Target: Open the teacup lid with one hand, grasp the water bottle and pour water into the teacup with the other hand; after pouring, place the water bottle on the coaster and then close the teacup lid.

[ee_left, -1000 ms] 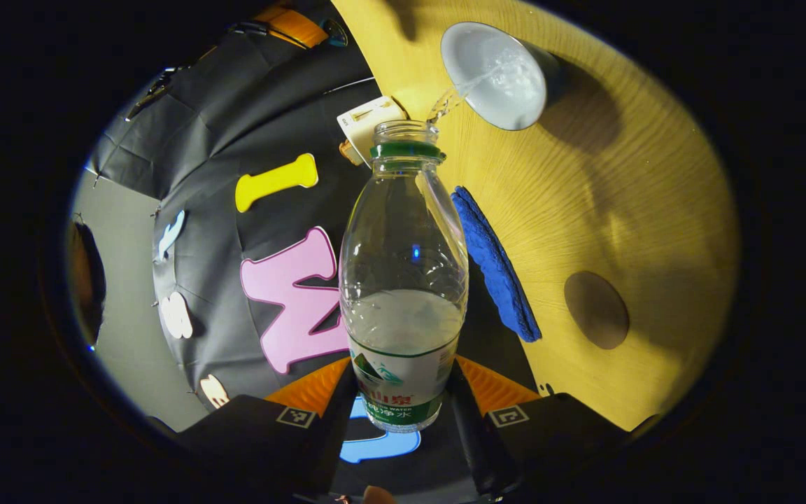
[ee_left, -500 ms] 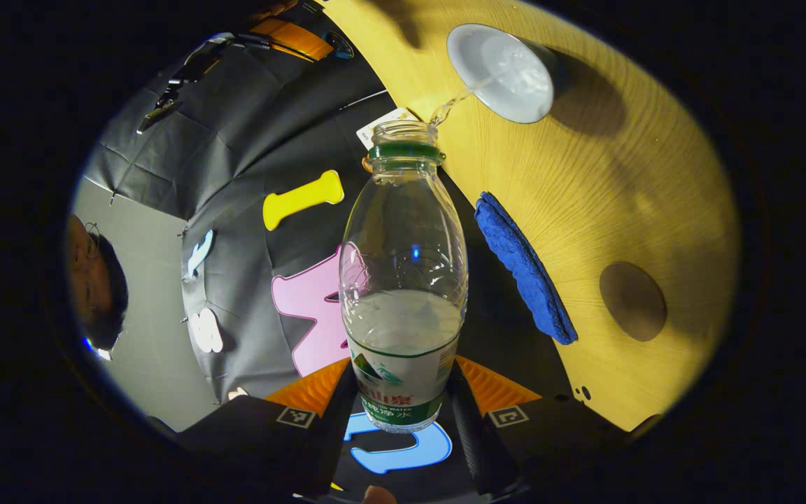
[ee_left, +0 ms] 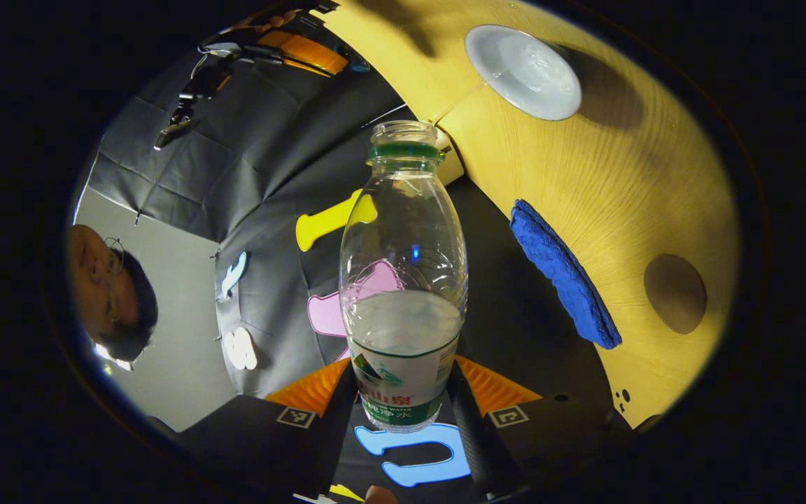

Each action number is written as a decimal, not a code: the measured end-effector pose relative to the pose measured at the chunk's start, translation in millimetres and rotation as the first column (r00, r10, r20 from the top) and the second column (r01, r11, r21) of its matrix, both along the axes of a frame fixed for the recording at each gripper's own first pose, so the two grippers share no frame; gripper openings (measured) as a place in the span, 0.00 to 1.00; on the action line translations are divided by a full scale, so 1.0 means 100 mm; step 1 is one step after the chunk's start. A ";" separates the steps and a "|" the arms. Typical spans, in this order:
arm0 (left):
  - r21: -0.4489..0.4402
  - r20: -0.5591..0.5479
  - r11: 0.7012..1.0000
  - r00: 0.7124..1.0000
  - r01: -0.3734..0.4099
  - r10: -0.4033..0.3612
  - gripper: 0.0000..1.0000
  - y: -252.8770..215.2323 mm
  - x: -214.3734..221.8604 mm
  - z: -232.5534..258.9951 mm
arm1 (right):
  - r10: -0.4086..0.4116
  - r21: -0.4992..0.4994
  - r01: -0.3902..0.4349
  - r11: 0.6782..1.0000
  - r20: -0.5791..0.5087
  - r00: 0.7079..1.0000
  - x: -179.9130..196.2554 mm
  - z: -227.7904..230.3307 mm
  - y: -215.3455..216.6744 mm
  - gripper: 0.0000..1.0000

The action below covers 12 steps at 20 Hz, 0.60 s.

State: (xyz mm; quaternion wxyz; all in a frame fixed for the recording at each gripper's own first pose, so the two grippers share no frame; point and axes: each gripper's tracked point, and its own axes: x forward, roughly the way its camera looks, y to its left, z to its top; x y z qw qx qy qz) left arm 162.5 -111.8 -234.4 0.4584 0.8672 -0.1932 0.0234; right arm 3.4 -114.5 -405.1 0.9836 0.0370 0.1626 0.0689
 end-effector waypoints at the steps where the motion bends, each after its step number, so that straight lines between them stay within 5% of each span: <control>1: 0.001 -0.004 1.000 1.000 0.000 0.000 0.74 -0.01 0.01 -0.02 | -0.001 0.000 0.001 1.000 -0.001 1.000 0.00 0.00 0.00 0.25; 12: -0.061 -0.087 0.997 0.995 -0.049 0.043 0.74 0.11 0.17 -0.20 | -0.005 -0.001 0.005 1.000 -0.015 1.000 0.04 -0.08 0.04 0.25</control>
